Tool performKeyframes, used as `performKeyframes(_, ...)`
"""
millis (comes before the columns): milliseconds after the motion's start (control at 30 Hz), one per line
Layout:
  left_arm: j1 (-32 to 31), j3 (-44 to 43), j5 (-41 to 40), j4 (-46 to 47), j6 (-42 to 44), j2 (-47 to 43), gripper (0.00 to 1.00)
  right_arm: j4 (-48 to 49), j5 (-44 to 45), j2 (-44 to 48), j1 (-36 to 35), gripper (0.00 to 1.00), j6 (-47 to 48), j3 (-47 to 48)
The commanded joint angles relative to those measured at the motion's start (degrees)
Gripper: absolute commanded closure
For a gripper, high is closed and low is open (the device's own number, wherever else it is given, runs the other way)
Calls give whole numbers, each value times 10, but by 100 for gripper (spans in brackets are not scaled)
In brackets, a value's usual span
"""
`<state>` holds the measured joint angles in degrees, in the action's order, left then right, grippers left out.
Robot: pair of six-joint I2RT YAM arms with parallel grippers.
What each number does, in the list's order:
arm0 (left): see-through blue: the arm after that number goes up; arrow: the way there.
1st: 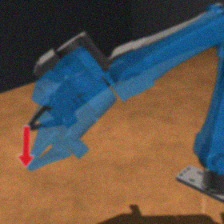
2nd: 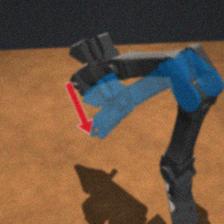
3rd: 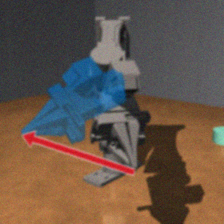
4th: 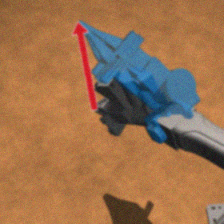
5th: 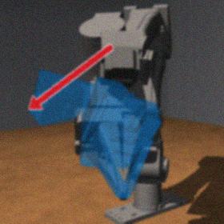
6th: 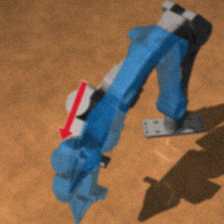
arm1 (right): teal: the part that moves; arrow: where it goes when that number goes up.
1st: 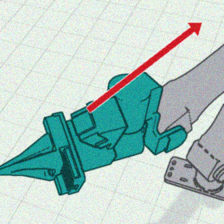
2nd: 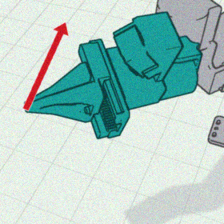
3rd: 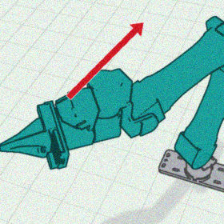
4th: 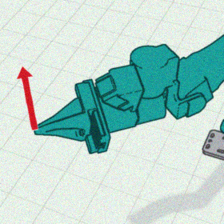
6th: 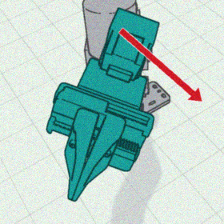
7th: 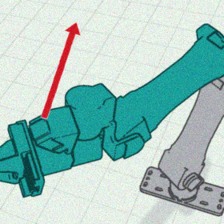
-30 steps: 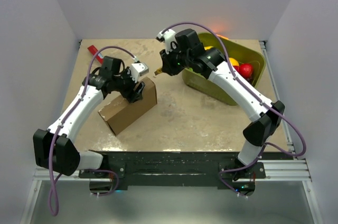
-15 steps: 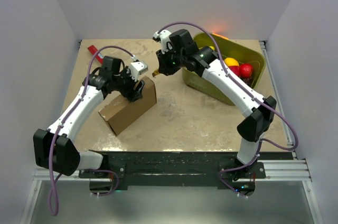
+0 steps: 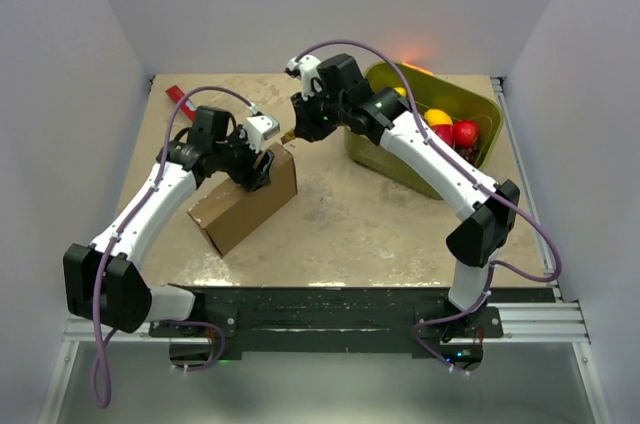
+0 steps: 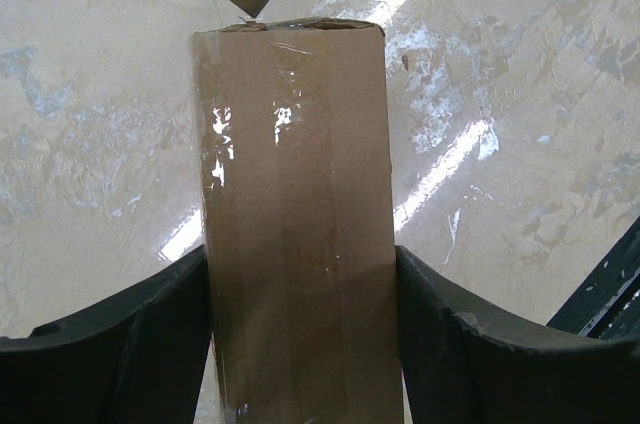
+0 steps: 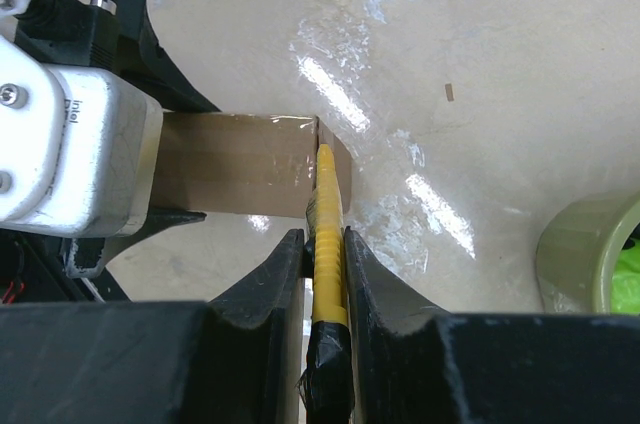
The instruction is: Unpack the express box
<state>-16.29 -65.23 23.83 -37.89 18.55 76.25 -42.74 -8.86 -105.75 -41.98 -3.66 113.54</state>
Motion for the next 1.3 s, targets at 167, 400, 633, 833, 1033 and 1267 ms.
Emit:
performKeyframes(167,-2,7,-2,18,-7,1,34,19,-24,-6,-6,100,-2,34)
performKeyframes(400,-1,7,2,17,-8,4,34,29,12,-2,-7,100,-6,34)
performKeyframes(633,-1,6,3,19,-9,8,34,24,26,-8,-7,100,-5,39)
performKeyframes(833,-1,3,4,21,-10,14,34,19,17,-12,-8,100,1,41)
performKeyframes(1033,-1,1,5,22,-11,18,34,10,4,-17,-8,100,7,43)
performKeyframes(1267,-2,-1,5,22,-11,20,34,4,12,-25,-8,100,10,51)
